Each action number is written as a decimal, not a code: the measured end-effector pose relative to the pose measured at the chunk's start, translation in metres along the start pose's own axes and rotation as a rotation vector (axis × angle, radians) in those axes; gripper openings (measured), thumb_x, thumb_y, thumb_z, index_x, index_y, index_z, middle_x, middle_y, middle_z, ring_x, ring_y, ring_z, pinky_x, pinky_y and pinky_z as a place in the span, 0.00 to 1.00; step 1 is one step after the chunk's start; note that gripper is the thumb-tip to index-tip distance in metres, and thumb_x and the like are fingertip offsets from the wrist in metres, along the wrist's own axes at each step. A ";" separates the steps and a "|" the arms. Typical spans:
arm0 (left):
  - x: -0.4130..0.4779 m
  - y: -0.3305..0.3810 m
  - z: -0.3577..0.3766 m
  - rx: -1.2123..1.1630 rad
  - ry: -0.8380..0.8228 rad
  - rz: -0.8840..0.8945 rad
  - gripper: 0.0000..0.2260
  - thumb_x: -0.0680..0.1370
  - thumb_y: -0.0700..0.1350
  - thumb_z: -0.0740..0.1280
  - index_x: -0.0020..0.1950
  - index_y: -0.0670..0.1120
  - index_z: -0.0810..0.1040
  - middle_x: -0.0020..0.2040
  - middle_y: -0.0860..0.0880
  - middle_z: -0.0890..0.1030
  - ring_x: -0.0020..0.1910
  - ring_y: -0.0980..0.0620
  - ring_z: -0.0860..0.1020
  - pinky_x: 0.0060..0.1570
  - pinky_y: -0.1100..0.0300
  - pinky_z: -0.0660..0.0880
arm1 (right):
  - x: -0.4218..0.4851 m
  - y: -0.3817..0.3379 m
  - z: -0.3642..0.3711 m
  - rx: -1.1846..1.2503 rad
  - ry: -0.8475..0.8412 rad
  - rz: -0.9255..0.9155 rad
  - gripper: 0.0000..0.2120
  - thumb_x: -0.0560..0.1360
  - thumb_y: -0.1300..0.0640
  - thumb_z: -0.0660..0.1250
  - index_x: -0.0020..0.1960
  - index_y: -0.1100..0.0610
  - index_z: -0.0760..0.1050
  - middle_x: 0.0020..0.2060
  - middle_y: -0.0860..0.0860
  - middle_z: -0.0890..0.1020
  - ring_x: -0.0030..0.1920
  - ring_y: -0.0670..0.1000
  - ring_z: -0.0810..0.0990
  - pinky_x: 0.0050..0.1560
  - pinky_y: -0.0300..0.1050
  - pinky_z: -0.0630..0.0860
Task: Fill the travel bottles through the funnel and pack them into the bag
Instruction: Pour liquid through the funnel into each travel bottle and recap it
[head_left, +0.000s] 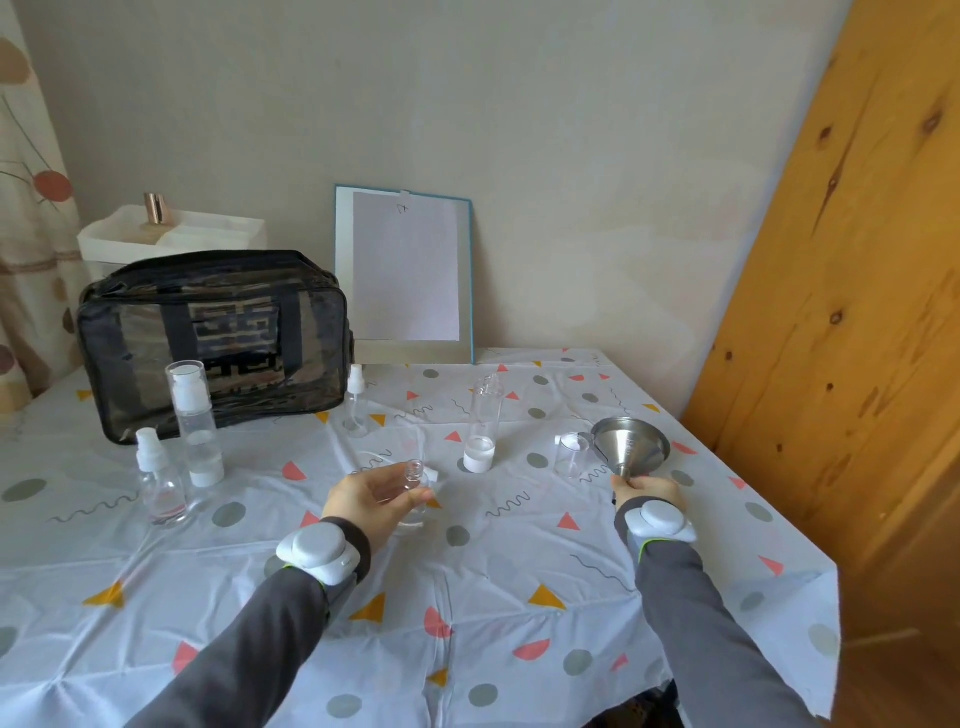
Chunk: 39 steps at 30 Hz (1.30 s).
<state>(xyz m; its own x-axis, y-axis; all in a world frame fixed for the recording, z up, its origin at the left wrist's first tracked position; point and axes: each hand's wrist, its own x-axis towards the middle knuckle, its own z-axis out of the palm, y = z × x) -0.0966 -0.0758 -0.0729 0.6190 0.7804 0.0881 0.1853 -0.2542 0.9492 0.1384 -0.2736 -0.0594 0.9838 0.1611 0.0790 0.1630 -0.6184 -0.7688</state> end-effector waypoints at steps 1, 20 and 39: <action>0.000 0.000 -0.001 0.003 -0.003 -0.002 0.22 0.67 0.49 0.76 0.60 0.47 0.78 0.51 0.50 0.83 0.49 0.57 0.79 0.55 0.64 0.72 | -0.001 0.000 0.001 -0.001 0.001 -0.007 0.13 0.74 0.55 0.67 0.43 0.66 0.81 0.45 0.62 0.82 0.50 0.63 0.78 0.53 0.49 0.73; -0.002 0.000 0.000 -0.022 0.004 -0.022 0.21 0.66 0.49 0.76 0.58 0.48 0.79 0.48 0.53 0.82 0.47 0.59 0.79 0.52 0.66 0.73 | -0.005 -0.004 -0.007 -0.050 -0.036 -0.049 0.06 0.73 0.57 0.67 0.44 0.61 0.77 0.40 0.58 0.79 0.46 0.59 0.76 0.47 0.43 0.70; -0.003 -0.001 -0.002 0.050 -0.002 0.026 0.17 0.70 0.44 0.74 0.58 0.48 0.79 0.51 0.51 0.83 0.47 0.61 0.80 0.50 0.68 0.75 | -0.110 -0.084 0.075 0.248 -0.596 -0.573 0.24 0.69 0.50 0.73 0.62 0.54 0.72 0.55 0.48 0.77 0.52 0.43 0.75 0.54 0.33 0.70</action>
<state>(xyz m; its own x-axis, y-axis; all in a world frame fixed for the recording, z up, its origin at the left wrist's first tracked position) -0.0996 -0.0766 -0.0732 0.6254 0.7723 0.1116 0.2071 -0.3022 0.9305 0.0106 -0.1816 -0.0508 0.5400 0.8164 0.2048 0.5329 -0.1433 -0.8339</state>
